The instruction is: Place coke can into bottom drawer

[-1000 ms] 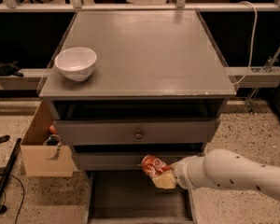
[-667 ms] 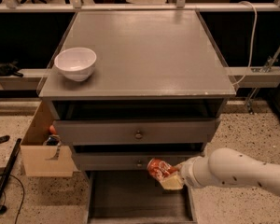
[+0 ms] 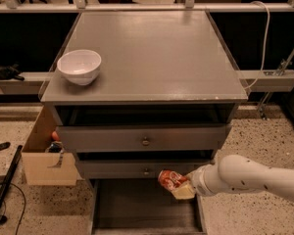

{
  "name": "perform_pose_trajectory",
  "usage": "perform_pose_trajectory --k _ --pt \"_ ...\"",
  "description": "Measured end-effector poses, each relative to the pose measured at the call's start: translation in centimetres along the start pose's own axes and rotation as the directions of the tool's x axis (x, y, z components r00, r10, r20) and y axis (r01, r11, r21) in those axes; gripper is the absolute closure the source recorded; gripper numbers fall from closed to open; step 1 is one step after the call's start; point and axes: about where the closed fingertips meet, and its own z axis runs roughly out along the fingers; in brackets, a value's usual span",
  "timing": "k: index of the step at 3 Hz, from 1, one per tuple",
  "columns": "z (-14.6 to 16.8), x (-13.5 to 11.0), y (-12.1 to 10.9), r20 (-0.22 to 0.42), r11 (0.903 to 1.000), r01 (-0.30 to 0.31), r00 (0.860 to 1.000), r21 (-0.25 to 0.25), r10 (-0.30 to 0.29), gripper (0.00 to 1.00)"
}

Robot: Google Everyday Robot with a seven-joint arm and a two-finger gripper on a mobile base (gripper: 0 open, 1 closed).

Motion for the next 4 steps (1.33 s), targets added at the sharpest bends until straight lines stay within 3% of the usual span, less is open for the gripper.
perform_pose_trajectory --k 1,2,3,4 --pt "4.1 1.5 -0.8 -0.049 0.9998 -0.011 0.999 -0.019 0.01 1.0" --pt "10.9 5.9 -1.2 -0.159 0.9979 0.023 0.987 -0.061 -0.033 1.0" --pt "10.9 5.9 -1.1 -0.16 0.9978 0.023 0.987 -0.062 -0.033 1.0" --pt "11.2 5.3 -1.1 -0.096 0.9956 0.054 0.994 -0.077 -0.061 1.0"
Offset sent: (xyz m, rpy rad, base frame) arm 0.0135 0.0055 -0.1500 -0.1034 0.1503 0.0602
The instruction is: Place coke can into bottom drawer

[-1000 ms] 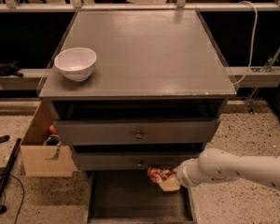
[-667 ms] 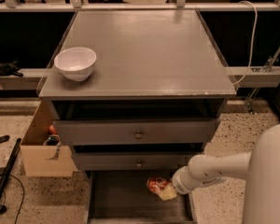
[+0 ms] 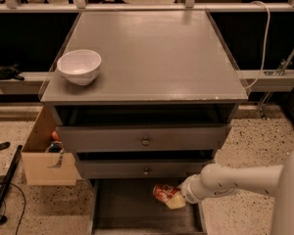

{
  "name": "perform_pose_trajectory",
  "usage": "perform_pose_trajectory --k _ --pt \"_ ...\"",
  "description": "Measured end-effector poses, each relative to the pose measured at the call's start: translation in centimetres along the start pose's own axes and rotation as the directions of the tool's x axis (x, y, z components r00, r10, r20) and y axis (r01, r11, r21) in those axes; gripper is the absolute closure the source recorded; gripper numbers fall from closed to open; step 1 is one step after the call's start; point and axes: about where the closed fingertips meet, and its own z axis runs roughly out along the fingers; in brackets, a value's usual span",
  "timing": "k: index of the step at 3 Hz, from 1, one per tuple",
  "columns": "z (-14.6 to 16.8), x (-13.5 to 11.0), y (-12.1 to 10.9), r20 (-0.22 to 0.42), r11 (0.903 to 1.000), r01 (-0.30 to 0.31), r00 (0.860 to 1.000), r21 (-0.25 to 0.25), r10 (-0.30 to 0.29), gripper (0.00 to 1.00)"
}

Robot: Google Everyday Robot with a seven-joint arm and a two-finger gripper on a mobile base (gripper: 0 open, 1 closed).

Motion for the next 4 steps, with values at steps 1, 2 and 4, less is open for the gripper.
perform_pose_trajectory --k 1,2,4 --pt "0.9 -1.8 0.0 0.157 0.9966 0.062 0.986 -0.054 -0.053 1.0" --pt "1.8 -3.4 0.1 0.267 0.9824 0.164 0.954 -0.09 -0.135 1.0" --pt "2.3 -2.7 0.5 0.234 0.9856 0.144 0.965 -0.088 -0.12 1.0"
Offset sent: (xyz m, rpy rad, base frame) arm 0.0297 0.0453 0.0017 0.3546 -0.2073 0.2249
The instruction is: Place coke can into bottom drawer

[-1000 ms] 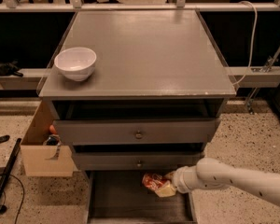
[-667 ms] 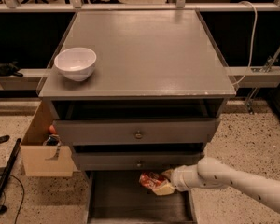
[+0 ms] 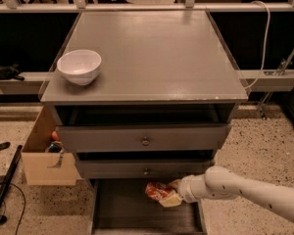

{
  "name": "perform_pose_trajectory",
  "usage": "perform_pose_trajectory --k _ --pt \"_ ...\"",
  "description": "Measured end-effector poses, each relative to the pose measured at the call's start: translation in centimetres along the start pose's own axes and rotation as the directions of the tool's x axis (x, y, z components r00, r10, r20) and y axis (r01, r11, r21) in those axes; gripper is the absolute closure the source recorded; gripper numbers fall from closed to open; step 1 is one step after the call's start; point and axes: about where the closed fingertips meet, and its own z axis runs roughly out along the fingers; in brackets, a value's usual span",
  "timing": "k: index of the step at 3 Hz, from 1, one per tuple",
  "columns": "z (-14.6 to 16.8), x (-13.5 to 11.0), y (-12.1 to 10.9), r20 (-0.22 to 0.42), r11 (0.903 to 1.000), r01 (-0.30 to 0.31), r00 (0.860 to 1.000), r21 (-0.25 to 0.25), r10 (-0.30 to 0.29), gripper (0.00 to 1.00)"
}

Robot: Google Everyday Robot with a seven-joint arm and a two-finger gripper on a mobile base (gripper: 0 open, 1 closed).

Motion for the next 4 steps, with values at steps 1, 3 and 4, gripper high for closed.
perform_pose_trajectory --k 1,3,4 --pt "2.7 4.2 -0.2 -0.075 0.9981 -0.061 0.995 -0.005 0.06 1.0" --pt "4.1 5.0 -0.4 -0.081 0.9974 -0.071 0.994 -0.012 0.07 1.0" --pt "5.4 6.4 -1.1 -0.07 0.9969 -0.078 0.995 -0.005 0.078 1.0"
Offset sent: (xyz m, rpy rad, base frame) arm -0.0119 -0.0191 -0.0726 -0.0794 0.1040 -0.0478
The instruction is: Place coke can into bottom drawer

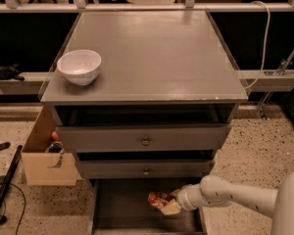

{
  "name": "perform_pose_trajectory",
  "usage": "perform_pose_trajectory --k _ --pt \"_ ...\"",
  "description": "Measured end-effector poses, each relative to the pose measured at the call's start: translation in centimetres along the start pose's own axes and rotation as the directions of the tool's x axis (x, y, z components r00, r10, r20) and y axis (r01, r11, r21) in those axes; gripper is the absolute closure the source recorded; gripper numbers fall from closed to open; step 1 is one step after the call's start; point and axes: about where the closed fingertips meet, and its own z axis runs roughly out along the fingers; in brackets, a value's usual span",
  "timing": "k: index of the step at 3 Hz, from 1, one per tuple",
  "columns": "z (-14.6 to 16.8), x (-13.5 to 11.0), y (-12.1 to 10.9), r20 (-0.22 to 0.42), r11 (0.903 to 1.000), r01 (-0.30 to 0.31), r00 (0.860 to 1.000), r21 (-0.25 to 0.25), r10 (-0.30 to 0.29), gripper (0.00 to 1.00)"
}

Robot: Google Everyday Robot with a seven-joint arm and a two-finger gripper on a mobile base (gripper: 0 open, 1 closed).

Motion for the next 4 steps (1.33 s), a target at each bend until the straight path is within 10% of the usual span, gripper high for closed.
perform_pose_trajectory --k 4 --pt "6.1 2.4 -3.0 0.013 0.9992 -0.036 0.999 -0.015 0.036 1.0"
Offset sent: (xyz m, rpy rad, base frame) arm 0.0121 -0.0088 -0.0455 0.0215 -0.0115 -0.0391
